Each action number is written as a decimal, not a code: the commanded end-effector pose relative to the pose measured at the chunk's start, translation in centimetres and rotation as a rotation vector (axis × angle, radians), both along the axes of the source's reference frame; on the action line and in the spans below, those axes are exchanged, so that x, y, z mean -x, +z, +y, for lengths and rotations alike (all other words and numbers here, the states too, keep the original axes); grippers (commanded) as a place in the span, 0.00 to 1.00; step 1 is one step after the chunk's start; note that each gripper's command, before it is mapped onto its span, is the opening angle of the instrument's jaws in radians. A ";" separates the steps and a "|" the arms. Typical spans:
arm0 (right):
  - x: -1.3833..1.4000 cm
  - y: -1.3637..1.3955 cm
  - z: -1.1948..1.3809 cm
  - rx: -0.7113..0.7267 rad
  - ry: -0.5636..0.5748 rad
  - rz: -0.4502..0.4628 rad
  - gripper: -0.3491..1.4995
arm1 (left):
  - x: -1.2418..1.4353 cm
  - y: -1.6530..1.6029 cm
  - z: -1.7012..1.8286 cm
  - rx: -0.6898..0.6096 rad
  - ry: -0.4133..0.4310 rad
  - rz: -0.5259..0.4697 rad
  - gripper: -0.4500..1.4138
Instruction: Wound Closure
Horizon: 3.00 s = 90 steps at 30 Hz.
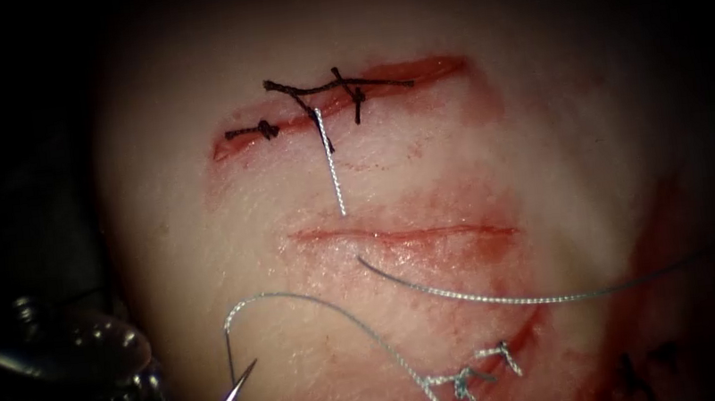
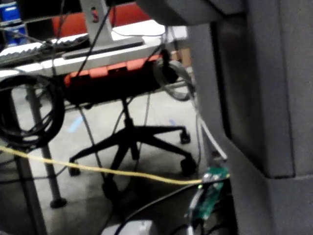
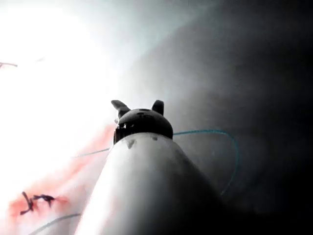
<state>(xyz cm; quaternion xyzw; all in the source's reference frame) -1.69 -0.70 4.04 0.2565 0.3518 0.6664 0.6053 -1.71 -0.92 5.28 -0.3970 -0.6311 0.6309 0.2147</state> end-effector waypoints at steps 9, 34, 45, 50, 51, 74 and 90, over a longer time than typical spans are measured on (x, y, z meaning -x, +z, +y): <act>-1.83 -0.09 -0.34 0.042 -0.161 0.305 0.84 | 0.13 0.30 -0.06 0.294 0.082 0.211 0.00; -2.27 0.19 -0.54 0.131 -0.171 0.445 0.82 | -0.31 -0.04 -0.13 0.461 0.234 0.340 0.95; -2.27 0.19 -0.57 0.133 -0.173 0.445 0.84 | -0.32 -0.48 0.47 0.509 0.089 0.373 0.81; -2.26 0.18 -0.56 0.131 -0.172 0.446 0.85 | 0.14 -0.65 0.76 0.220 -0.343 0.226 0.72; -2.24 0.17 -0.55 0.129 -0.174 0.447 0.86 | 0.24 -0.62 0.72 0.101 -0.420 0.199 0.67; -1.78 0.02 -0.16 0.205 -0.068 0.443 0.84 | 2.87 0.17 0.73 0.668 -0.323 0.061 0.59; -1.68 -0.02 -0.13 0.203 -0.053 0.432 0.84 | 3.64 0.87 1.70 0.455 0.002 0.269 0.50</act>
